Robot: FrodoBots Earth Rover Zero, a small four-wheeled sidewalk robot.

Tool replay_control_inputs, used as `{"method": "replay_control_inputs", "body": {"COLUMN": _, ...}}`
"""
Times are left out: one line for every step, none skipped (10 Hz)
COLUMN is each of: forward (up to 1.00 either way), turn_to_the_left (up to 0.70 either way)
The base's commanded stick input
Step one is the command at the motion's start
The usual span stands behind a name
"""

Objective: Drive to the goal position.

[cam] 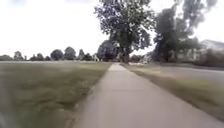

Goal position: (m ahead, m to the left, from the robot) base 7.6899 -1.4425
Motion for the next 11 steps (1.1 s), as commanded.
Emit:
{"method": "replay_control_inputs", "body": {"forward": 1.00, "turn_to_the_left": 0.00}}
{"method": "replay_control_inputs", "body": {"forward": 1.00, "turn_to_the_left": 0.00}}
{"method": "replay_control_inputs", "body": {"forward": 1.00, "turn_to_the_left": 0.00}}
{"method": "replay_control_inputs", "body": {"forward": 1.00, "turn_to_the_left": 0.00}}
{"method": "replay_control_inputs", "body": {"forward": 1.00, "turn_to_the_left": 0.00}}
{"method": "replay_control_inputs", "body": {"forward": 1.00, "turn_to_the_left": 0.00}}
{"method": "replay_control_inputs", "body": {"forward": 1.00, "turn_to_the_left": 0.00}}
{"method": "replay_control_inputs", "body": {"forward": 1.00, "turn_to_the_left": 0.00}}
{"method": "replay_control_inputs", "body": {"forward": 1.00, "turn_to_the_left": 0.00}}
{"method": "replay_control_inputs", "body": {"forward": 1.00, "turn_to_the_left": 0.00}}
{"method": "replay_control_inputs", "body": {"forward": 1.00, "turn_to_the_left": 0.00}}
